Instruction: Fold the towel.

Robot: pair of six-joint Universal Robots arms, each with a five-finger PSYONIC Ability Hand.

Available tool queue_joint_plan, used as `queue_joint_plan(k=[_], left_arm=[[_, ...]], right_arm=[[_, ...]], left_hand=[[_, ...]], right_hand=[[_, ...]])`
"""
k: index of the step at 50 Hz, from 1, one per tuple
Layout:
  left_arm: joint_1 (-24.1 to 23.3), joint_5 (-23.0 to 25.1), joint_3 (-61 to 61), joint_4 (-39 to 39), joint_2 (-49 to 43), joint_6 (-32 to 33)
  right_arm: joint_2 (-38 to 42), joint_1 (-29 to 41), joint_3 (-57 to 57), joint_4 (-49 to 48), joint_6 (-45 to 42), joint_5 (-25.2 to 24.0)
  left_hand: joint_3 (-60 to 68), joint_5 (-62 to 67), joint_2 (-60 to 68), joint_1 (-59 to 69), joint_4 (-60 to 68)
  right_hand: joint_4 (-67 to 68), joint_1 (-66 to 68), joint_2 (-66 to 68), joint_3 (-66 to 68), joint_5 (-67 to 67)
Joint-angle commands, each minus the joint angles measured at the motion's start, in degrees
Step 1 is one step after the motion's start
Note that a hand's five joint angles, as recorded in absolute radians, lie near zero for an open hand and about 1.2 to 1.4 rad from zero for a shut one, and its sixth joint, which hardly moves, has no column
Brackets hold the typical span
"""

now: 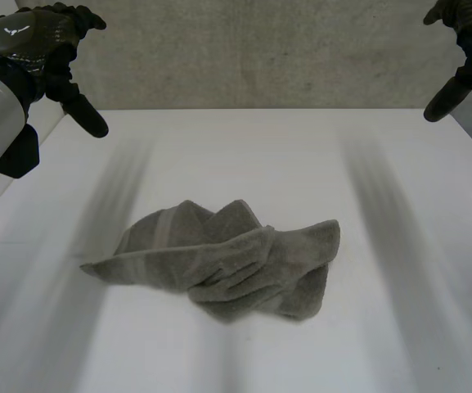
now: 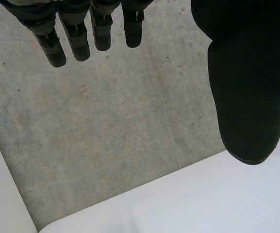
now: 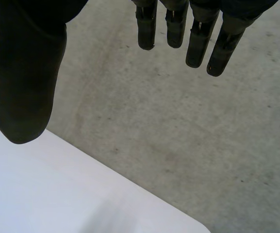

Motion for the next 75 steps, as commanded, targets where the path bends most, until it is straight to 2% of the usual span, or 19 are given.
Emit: queue_joint_plan(k=[1, 5, 9, 12, 18, 21, 28, 38, 41, 43, 44, 46, 47, 53, 61, 63, 66, 70, 75], left_arm=[[0.2, 0.1, -0.3, -0.6, 0.0, 0.5], [1.2, 0.6, -2.0, -2.1, 0.2, 1.0], [3.8, 5.8, -7.1, -5.0, 0.3, 4.5], [5.9, 10.0, -12.6, -5.1, 0.3, 7.4], [8.8, 13.2, -23.1, -1.3, 0.1, 13.3], [9.2, 13.2, -25.9, 1.4, -0.1, 15.0], [9.4, 12.5, -35.5, 16.6, -4.9, 22.7], [8.9, 9.5, -35.9, 20.0, -15.4, 24.3], [8.8, 9.4, -35.5, 20.3, -16.8, 24.3], [8.5, 9.4, -34.6, 20.3, -16.9, 24.3], [8.5, 9.4, -34.6, 20.3, -16.9, 24.3], [8.2, 9.4, -33.7, 20.6, -16.3, 23.9], [8.2, 9.4, -33.7, 20.6, -16.3, 23.9], [6.1, 9.8, -26.0, 22.0, -14.8, 23.6], [3.8, 8.8, 2.9, 22.6, -15.5, 23.0], [3.3, 6.9, 16.6, 24.8, -16.5, 20.9], [3.3, 2.9, 26.2, 28.3, -17.4, 17.9], [3.5, 0.0, 30.2, 29.6, -18.2, 15.6], [4.5, -0.4, 25.4, 27.2, -18.9, 14.6]], right_arm=[[0.9, -0.4, -0.1, 3.7, -5.3, -8.9], [2.4, -0.4, 0.1, 6.4, -10.5, -12.3], [6.7, -0.2, 0.6, 11.0, -15.5, -15.7], [10.5, 0.2, 1.3, 12.0, -14.4, -16.3], [18.2, 0.3, 5.2, 8.4, -7.2, -16.9], [20.0, 0.5, 6.4, 6.1, -5.9, -16.8], [27.0, 1.9, 11.9, -7.2, -2.2, -15.3], [30.2, 4.0, 12.7, -10.0, -1.4, -11.2], [30.0, 4.7, 12.7, -10.7, -1.2, -11.2], [29.2, 4.7, 12.7, -11.8, -0.2, -11.2], [29.2, 4.7, 12.7, -11.8, -0.2, -11.2], [28.0, 4.7, 12.5, -12.5, 1.2, -11.7], [28.0, 4.7, 12.5, -12.5, 1.2, -11.7], [26.5, 4.7, 6.3, -13.0, 1.0, -11.7], [26.5, 4.9, -16.9, -16.0, -2.3, -9.7], [25.1, 4.9, -24.8, -22.6, -3.2, -5.3], [22.0, 4.6, -27.3, -30.6, -2.8, -0.9], [19.8, 4.6, -26.8, -32.6, -3.4, 0.1], [19.5, 4.8, -22.1, -23.1, -4.1, -4.0]], left_hand=[[0.5, -0.7, 0.6, 0.2, 0.6], [0.5, -0.7, 0.6, 0.2, 0.6], [0.8, -0.3, 0.9, 0.5, 0.9], [1.5, 0.3, 1.6, 1.2, 1.6], [2.5, 1.3, 2.6, 2.2, 2.6], [2.3, 1.2, 2.5, 2.1, 2.5], [2.5, 1.3, 2.6, 2.2, 2.6], [8.2, 7.1, 8.3, 8.0, 8.3], [19.5, 18.3, 19.6, 19.2, 19.6], [43.4, 42.2, 43.5, 43.1, 43.5], [43.5, 42.4, 43.7, 43.3, 43.7], [65.8, 64.7, 66.0, 65.6, 66.0], [65.9, 64.8, 66.0, 65.7, 66.0], [69.6, 68.4, 69.7, 69.3, 69.7], [69.6, 68.4, 69.7, 69.3, 69.7], [69.6, 68.4, 69.7, 69.3, 69.7], [69.6, 68.4, 69.7, 69.3, 69.7], [69.6, 68.4, 69.7, 69.3, 69.7], [69.6, 68.4, 69.7, 69.3, 69.7]], right_hand=[[-4.1, -3.2, -3.5, -3.5, -3.4], [-4.1, -3.2, -3.5, -3.5, -3.4], [-4.1, -3.2, -3.5, -3.5, -3.4], [-4.1, -3.2, -3.5, -3.5, -3.4], [-4.1, -3.2, -3.5, -3.5, -3.4], [-4.1, -3.2, -3.5, -3.5, -3.4], [-1.9, -0.9, -1.2, -1.3, -1.1], [16.1, 17.1, 16.8, 16.7, 16.9], [30.2, 31.1, 30.8, 30.8, 31.0], [54.2, 55.1, 54.9, 54.8, 55.0], [54.3, 55.2, 55.0, 54.9, 55.1], [65.9, 66.8, 66.5, 66.4, 66.6], [65.9, 66.8, 66.5, 66.5, 66.6], [65.9, 66.8, 66.5, 66.5, 66.6], [65.9, 66.8, 66.5, 66.5, 66.6], [65.9, 66.8, 66.5, 66.5, 66.6], [65.9, 66.8, 66.5, 66.5, 66.6], [65.9, 66.8, 66.5, 66.5, 66.6], [65.9, 66.8, 66.5, 66.5, 66.6]])
